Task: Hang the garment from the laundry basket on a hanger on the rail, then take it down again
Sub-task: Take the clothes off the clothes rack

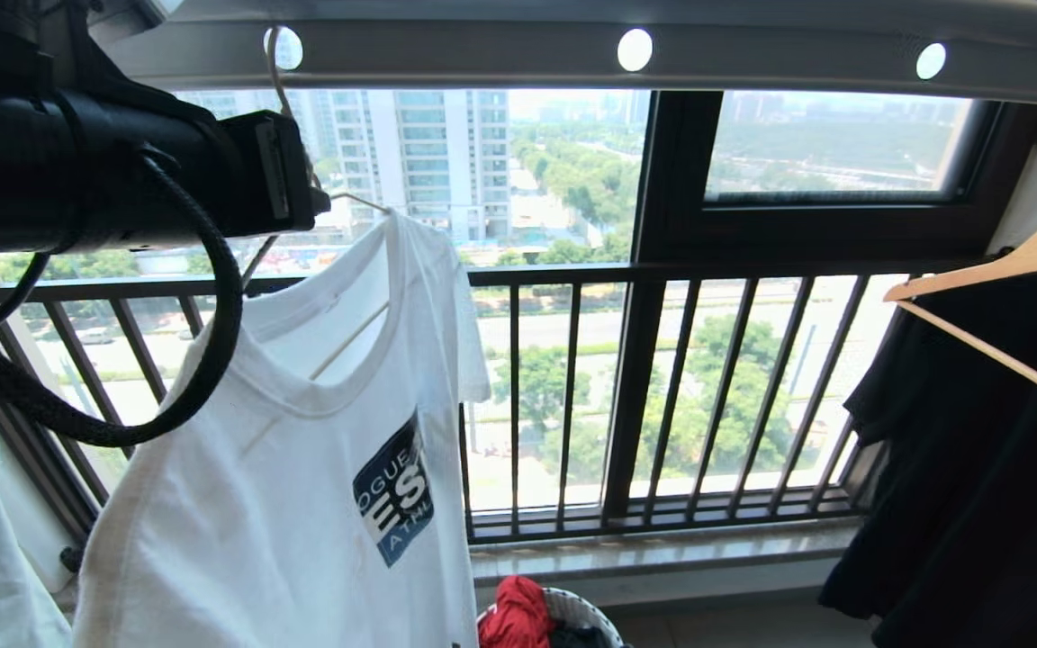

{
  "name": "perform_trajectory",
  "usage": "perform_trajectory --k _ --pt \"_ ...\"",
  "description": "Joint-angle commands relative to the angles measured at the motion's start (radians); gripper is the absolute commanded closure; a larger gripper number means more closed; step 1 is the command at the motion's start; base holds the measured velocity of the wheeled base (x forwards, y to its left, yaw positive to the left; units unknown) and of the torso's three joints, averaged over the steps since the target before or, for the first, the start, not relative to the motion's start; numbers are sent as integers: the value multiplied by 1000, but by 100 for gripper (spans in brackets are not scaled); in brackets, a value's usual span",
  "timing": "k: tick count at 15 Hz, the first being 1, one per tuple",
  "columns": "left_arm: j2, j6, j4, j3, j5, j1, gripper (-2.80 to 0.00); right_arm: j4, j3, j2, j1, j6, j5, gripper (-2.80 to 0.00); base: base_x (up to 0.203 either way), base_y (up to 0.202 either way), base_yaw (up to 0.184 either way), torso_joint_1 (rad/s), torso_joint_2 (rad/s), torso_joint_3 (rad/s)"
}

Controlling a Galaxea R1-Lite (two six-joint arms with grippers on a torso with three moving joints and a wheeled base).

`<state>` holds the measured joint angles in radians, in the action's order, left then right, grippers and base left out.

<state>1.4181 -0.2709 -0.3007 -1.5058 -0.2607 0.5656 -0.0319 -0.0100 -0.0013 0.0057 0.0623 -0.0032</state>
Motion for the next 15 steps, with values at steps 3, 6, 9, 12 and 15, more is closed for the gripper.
perform_trajectory --k 3,6,9,12,15 --pt "-21 18 138 89 150 -93 0 0 0 0 0 1 0 0 0 0 0 0 0 0" --pt "-18 39 280 205 156 -110 0 0 -1 0 0 1 0 0 0 0 0 0 0 0" --pt "-22 66 339 257 153 -116 0 0 0 1 0 1 0 0 0 0 0 0 0 0" --pt "-25 68 385 310 152 -122 0 0 0 0 0 1 0 0 0 0 0 0 0 0" --pt "-29 77 562 416 153 -124 0 0 1 1 0 1 0 0 0 0 0 0 0 0"
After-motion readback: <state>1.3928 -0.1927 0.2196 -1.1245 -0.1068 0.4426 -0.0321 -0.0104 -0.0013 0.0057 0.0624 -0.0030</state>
